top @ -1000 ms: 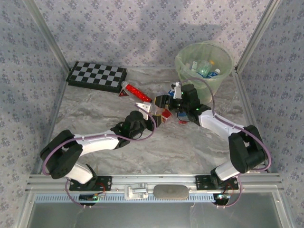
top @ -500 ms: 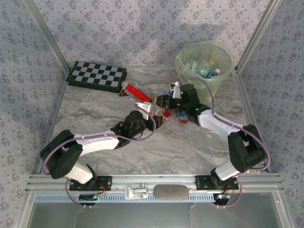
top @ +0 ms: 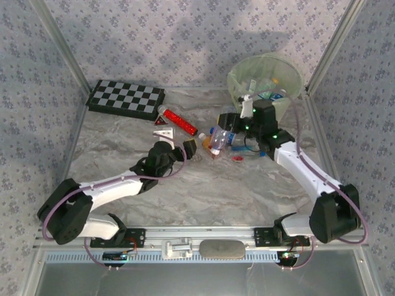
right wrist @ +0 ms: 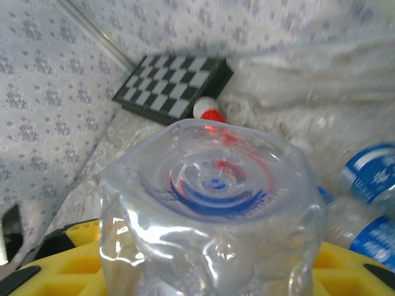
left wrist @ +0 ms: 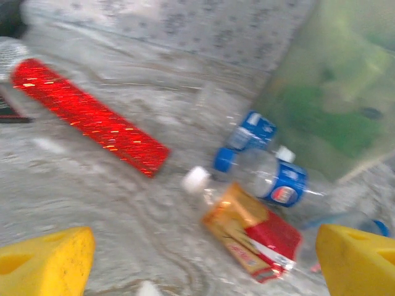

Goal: Put the plastic bottles in the bin

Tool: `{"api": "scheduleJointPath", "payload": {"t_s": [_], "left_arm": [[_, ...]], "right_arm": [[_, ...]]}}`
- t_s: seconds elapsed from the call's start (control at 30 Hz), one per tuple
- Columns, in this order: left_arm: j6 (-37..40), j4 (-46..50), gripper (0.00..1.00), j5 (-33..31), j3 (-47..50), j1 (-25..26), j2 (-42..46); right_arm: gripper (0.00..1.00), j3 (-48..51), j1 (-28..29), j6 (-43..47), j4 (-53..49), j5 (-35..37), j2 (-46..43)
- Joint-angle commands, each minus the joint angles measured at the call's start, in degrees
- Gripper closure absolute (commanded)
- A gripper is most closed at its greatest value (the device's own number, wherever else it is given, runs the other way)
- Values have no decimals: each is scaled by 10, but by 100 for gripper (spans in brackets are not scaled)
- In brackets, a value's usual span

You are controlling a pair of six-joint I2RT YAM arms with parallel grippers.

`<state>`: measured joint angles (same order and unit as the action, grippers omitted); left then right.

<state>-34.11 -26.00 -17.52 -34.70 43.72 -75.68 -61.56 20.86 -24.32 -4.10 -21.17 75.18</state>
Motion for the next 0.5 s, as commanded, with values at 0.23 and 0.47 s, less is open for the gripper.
{"api": "scheduleJointPath", "payload": {"t_s": [0.23,0.47], "left_arm": [[-62,68,4,-36,32,-65,51],[-75,68,1,-25,33,-67,42]], "right_arm": [[50,-194,-57,135,-114,39,-45],[50,-275,-102,176,-94,103,-30]]}}
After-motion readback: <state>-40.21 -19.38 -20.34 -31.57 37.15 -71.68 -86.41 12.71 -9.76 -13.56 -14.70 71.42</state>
